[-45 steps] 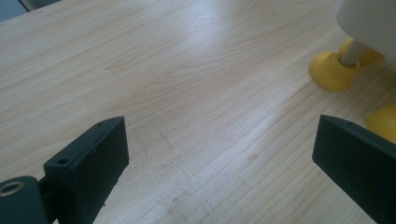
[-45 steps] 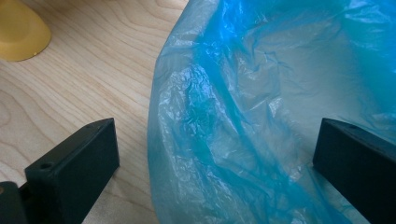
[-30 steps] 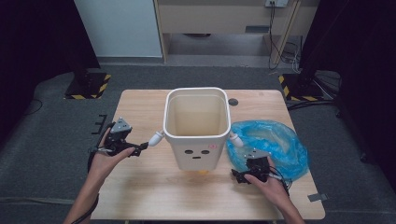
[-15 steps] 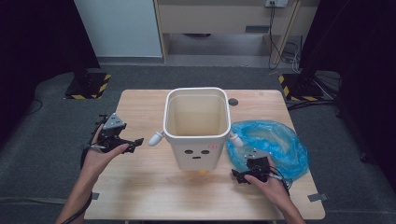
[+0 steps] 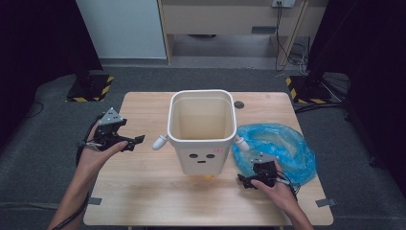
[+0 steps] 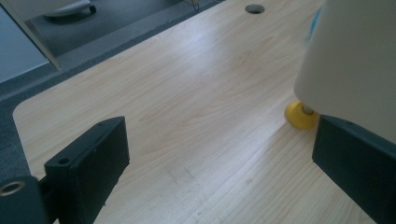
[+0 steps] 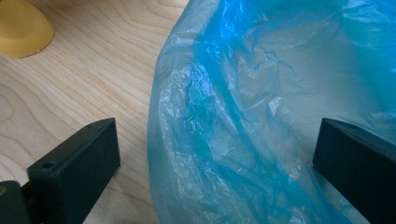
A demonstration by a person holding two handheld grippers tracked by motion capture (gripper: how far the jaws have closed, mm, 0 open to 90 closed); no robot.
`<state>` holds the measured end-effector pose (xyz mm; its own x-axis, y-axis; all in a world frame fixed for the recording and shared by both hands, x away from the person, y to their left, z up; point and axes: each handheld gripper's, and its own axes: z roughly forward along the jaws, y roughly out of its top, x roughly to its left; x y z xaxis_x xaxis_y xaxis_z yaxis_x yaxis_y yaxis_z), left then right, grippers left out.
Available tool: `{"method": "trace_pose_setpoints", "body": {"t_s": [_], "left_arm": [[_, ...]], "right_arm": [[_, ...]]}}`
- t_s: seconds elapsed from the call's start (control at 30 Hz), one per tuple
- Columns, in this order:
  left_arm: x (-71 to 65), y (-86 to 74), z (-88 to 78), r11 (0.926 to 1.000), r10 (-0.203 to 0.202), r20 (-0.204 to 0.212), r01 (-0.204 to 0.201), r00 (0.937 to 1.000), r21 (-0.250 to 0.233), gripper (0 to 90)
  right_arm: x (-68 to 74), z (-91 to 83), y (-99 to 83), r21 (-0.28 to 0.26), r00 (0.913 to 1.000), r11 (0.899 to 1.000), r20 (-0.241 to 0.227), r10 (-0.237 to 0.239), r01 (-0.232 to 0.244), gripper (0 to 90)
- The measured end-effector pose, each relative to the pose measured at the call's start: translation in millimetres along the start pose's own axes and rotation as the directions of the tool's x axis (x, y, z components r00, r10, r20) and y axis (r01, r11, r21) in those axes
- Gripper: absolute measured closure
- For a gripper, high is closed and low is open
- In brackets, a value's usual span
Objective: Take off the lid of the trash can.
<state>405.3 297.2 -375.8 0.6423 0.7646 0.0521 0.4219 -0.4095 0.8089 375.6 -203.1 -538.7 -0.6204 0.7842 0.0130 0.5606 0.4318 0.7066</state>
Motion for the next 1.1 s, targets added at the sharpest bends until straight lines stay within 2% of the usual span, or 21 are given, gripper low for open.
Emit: {"method": "trace_pose_setpoints", "body": {"t_s": [0.27, 0.4, 0.63, 0.7, 0.8, 1.1], "left_arm": [[-2.3, 23.2, -12.8, 0.9995, -0.002, 0.007, 0.002, 1.0000, -0.032, 3.3], [-4.7, 38.2, -18.2, 0.9979, -0.013, 0.030, 0.015, 0.9995, -0.063, 4.0], [-14.5, 73.5, -25.8, 0.9942, 0.009, 0.042, -0.005, 0.9991, -0.108, 4.6], [-16.9, 81.2, -26.0, 0.9940, 0.011, 0.035, -0.007, 0.9993, -0.109, 4.6], [-20.4, 93.3, -25.2, 0.9933, 0.017, 0.046, -0.012, 0.9988, -0.115, 4.8], [-38.8, 127.7, -24.6, 0.9870, 0.067, 0.070, -0.055, 0.9953, -0.151, 5.7]], "right_arm": [[-0.2, 0.0, 0.0, 0.000, 1.0000, 1.000, -0.001, -0.001, 0.001, 0.7], [-0.2, 0.0, 0.0, 0.000, 1.0000, 1.000, -0.001, -0.001, 0.001, 0.6], [-0.9, -0.1, -0.1, 0.000, 1.0000, 1.000, -0.005, -0.008, 0.008, 0.7], [-0.9, -0.1, -0.1, 0.000, 1.0000, 1.000, -0.005, -0.008, 0.008, 0.6], [-1.4, -0.2, -0.2, 0.001, 0.9999, 1.000, -0.007, -0.012, 0.012, 0.7], [-2.2, -0.2, -0.1, 0.002, 0.9999, 1.000, -0.008, -0.014, 0.014, 0.6]]}}
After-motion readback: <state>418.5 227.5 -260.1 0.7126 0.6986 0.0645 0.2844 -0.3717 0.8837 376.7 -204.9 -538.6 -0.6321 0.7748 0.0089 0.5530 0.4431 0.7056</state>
